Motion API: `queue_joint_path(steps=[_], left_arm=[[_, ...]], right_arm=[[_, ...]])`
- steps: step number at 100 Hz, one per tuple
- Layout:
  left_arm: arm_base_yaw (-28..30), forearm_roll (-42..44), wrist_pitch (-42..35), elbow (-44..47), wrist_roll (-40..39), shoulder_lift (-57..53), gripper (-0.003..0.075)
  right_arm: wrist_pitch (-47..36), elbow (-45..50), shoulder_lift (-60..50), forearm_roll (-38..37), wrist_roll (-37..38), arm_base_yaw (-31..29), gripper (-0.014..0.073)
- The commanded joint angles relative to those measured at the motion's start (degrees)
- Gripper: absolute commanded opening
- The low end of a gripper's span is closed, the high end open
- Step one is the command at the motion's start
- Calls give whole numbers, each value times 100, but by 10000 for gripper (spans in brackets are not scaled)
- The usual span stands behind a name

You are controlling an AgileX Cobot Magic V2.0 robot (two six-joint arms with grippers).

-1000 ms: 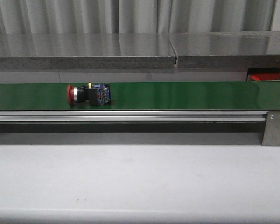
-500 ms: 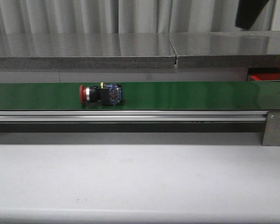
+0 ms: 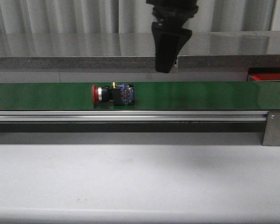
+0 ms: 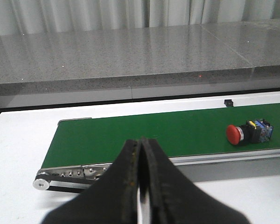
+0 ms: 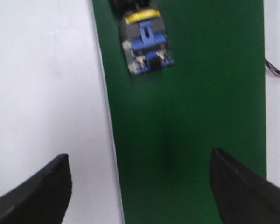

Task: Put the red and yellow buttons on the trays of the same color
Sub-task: 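Move the right gripper back over the belt toward the red button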

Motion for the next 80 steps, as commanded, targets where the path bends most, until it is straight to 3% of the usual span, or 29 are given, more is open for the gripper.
queue_joint_path(steps=[1, 17, 40, 80], left_arm=[[-40, -99, -406, -143, -2, 66, -20], [-40, -99, -406, -143, -2, 66, -20], [-40, -99, -406, -143, -2, 66, -20], [-40, -99, -406, -143, -2, 66, -20]], right_arm=[[-47, -295, -209, 199, -204, 71, 596], [-185, -452, -23, 282, -298, 145, 591], [-370, -505, 106, 442, -376, 176, 493], [-365, -505, 149, 590, -376, 174, 493]])
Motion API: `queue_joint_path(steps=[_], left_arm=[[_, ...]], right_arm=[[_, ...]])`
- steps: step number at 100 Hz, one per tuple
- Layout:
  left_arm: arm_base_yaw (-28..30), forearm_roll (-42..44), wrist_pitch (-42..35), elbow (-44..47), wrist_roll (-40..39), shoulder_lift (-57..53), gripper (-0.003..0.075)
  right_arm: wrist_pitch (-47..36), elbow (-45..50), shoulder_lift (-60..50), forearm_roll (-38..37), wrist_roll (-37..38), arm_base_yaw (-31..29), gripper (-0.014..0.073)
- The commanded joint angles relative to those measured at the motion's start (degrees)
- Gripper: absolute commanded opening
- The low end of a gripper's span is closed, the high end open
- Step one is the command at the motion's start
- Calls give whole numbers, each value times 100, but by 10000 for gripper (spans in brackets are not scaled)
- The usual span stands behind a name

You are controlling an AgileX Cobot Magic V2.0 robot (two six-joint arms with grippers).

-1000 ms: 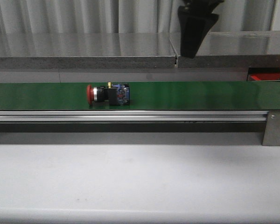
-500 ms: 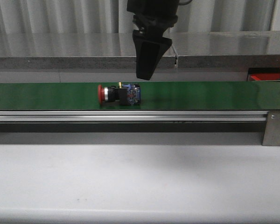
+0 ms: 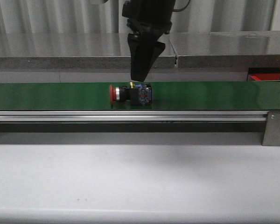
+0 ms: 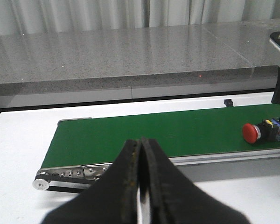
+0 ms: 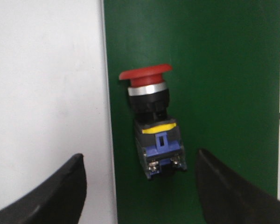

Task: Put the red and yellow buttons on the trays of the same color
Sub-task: 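Move the right gripper back over the belt toward the red button, then lower the right gripper onto the red button on the belt and grasp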

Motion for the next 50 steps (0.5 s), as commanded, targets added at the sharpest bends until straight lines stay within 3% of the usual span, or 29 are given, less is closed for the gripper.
queue_joint_path(steps=[1, 50], left_arm=[[-40, -99, -406, -143, -2, 66, -20], [-40, -99, -406, -143, -2, 66, -20]], right_arm=[[-135, -185, -282, 150, -74, 10, 493], [-89, -185, -124, -179, -74, 10, 493]])
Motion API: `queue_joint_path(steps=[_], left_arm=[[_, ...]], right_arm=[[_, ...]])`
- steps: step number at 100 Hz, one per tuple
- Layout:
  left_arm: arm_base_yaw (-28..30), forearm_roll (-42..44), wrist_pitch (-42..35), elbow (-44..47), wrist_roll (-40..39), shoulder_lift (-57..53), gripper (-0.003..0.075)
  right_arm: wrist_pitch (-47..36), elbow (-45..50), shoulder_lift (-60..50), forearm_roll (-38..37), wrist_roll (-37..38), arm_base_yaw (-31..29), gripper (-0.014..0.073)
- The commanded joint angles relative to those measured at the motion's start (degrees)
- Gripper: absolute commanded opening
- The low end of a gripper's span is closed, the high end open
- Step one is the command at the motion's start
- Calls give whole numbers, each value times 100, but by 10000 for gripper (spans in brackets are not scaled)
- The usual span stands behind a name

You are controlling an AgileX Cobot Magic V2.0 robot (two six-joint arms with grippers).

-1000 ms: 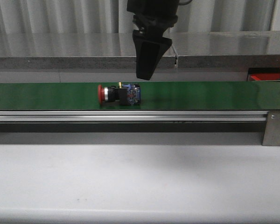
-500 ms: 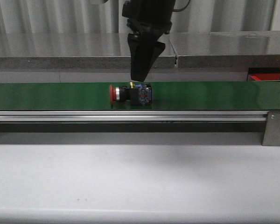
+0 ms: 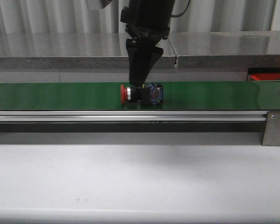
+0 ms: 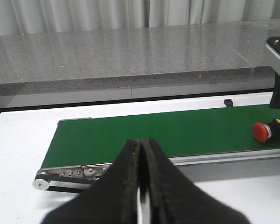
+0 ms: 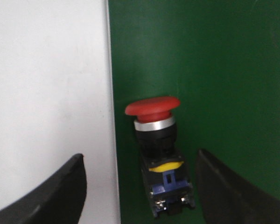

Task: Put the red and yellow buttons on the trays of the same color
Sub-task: 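Lower the right gripper onto the red button on the belt and grasp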

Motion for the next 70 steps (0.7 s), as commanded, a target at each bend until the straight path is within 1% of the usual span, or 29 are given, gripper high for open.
queue_joint_path(steps=[1, 28, 57, 70], left_arm=[[-40, -99, -406, -143, -2, 66, -20], [-40, -99, -406, -143, -2, 66, -20], [-40, -99, -406, -143, -2, 66, -20], [-40, -99, -406, -143, -2, 66, -20]], right_arm=[[-85, -185, -239, -206, -67, 10, 493], [-98, -185, 12, -468, -7, -8, 493], [-72, -185, 110, -469, -7, -9, 489], [34, -149, 206, -482, 117, -9, 483]])
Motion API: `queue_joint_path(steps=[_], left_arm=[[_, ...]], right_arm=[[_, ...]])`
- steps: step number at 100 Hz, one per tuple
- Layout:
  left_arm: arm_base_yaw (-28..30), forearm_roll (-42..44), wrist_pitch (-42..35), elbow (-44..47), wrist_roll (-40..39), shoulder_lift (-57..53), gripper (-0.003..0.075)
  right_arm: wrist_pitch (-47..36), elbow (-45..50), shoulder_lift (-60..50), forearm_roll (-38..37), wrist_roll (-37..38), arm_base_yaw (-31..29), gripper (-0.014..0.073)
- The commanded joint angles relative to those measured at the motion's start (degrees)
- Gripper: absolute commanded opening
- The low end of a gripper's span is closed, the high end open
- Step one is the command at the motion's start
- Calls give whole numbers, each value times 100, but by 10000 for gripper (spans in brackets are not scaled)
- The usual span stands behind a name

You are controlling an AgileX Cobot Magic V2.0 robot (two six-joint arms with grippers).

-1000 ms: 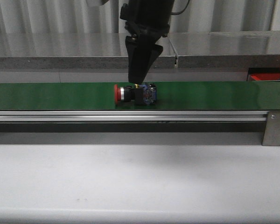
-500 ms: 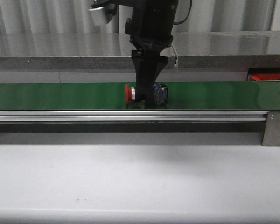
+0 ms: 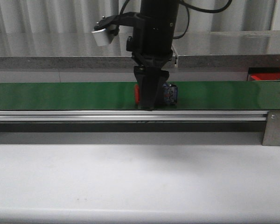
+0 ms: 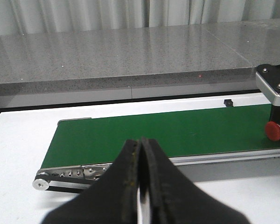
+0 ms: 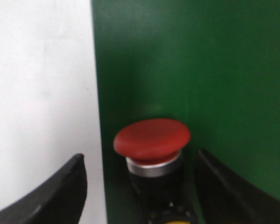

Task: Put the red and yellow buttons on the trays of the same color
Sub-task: 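Lower the right gripper onto the red button on the belt and grasp, then carry the red button toward the red tray with the right gripper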

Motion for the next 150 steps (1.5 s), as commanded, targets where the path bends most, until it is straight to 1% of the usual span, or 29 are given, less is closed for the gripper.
queue_joint_path(steps=[1, 8, 13, 25, 30, 44, 61, 76, 88, 95, 107, 120, 128, 138, 142, 150], left_arm=[[-40, -99, -406, -143, -2, 66, -20], [-40, -99, -406, -143, -2, 66, -20], [-40, -99, -406, -143, -2, 66, -20], [-40, -99, -406, -143, -2, 66, -20], [-40, -99, -417, -143, -2, 66, -20], [-40, -99, -417, -143, -2, 66, -20], [-40, -99, -417, -143, -2, 66, -20], [-40, -99, -417, -143, -2, 66, -20], [-40, -99, -417, -143, -2, 66, -20], [-40, -99, -417, -143, -2, 66, -20], [-40, -99, -417, -143, -2, 66, -20], [-40, -99, -417, -143, -2, 66, -20], [-40, -99, -417, -143, -2, 66, -20], [-40, -99, -417, -143, -2, 66, -20], [-40, -99, -417, -143, -2, 66, -20], [-40, -99, -417, -143, -2, 66, -20]], right_arm=[[42, -149, -269, -39, 96, -9, 479], [132, -149, -215, -105, 223, -9, 426], [200, -149, -194, -160, 258, -9, 356], [284, -149, -215, -349, 419, -9, 108], [320, -164, -230, -400, 484, -9, 55], [393, -248, -391, -412, 573, -9, 45], [514, -499, -1018, -408, 621, -47, 45], [486, -747, -1736, -377, 645, -353, 45], [340, -845, -2263, -56, 644, -944, 45], [200, -845, -2509, 271, 644, -1454, 45], [-45, -845, -2689, 996, 644, -2611, 45], [-421, -732, -2659, 2024, 602, -3836, 45], [-902, -479, -2659, 2633, 277, -4542, 45], [-1717, -19, -2659, 3520, -193, -5201, 45], [-2093, 230, -2659, 3863, -509, -5427, 45], [-2702, 771, -2634, 4887, -1289, -5741, 45]])
